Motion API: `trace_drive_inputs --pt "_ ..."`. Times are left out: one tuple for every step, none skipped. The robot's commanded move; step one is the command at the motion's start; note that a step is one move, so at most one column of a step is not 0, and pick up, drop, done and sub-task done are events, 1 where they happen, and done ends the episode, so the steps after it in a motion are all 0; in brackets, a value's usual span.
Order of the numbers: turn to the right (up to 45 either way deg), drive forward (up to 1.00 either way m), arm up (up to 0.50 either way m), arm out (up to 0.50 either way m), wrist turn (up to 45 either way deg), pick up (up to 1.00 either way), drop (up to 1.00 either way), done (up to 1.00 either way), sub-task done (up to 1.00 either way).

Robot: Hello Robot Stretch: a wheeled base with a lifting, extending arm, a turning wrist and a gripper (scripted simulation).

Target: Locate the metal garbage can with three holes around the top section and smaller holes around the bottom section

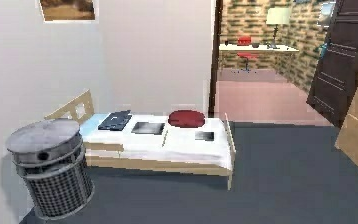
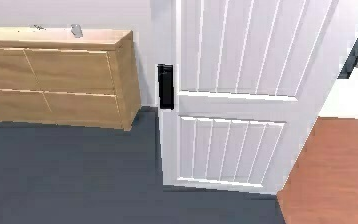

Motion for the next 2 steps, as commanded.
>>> trace_drive_inputs --pt "0.0 0.25 0.0 0.0 0.0 0.0 0.0 0.0 0.0" --pt "-42.0 0.0 0.0 0.0 0.0 0.0 0.0 0.0 0.0"
